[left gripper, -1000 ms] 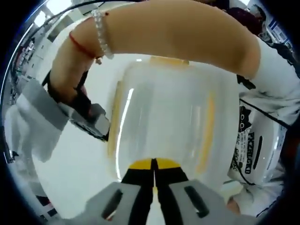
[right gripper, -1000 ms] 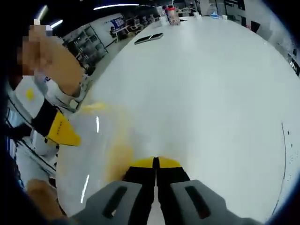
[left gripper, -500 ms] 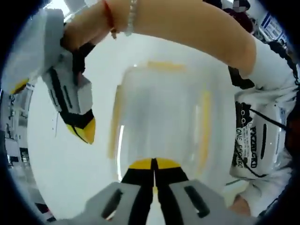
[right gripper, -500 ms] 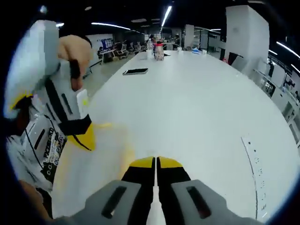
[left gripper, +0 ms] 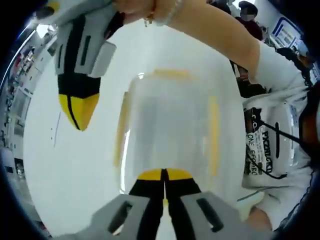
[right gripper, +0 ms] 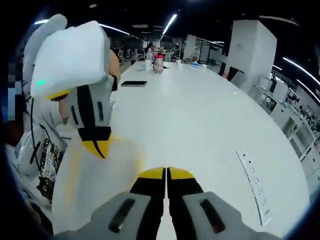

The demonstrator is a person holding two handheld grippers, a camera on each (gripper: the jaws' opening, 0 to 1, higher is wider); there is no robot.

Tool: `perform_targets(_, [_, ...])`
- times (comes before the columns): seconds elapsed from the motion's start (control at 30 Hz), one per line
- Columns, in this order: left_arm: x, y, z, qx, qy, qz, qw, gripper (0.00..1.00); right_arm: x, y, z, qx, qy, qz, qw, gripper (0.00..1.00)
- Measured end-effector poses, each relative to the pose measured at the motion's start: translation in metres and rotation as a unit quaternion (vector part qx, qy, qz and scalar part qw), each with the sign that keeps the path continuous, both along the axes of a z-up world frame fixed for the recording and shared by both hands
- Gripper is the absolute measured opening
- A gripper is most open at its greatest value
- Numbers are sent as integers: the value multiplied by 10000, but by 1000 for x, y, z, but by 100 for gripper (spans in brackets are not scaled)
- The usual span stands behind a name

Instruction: Snap each plastic latch of the storage box into its locked position after aligning the lid with the box until every specified latch is closed and the lid sits flush.

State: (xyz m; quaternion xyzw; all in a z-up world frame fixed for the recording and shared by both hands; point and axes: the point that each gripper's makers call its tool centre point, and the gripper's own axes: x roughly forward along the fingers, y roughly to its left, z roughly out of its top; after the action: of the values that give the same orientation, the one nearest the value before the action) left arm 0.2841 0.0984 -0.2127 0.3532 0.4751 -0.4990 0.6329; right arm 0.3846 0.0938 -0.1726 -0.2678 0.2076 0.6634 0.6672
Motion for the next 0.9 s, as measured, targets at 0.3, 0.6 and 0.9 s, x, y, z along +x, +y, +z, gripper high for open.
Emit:
perform_targets(0.3, [0, 12, -5, -2, -27, -91, 10000, 0, 7, -21, 12, -140, -965, -676, 9929, 1])
perform_targets(0.6, [-1, 17, -8, -9, 27, 95, 10000, 0, -37, -25, 20, 68, -1577, -805, 9842, 2])
perform_targets(0.9, [-1, 19, -9, 87, 10, 284, 9996, 0, -58, -26, 10, -32, -1965, -802, 9772, 2])
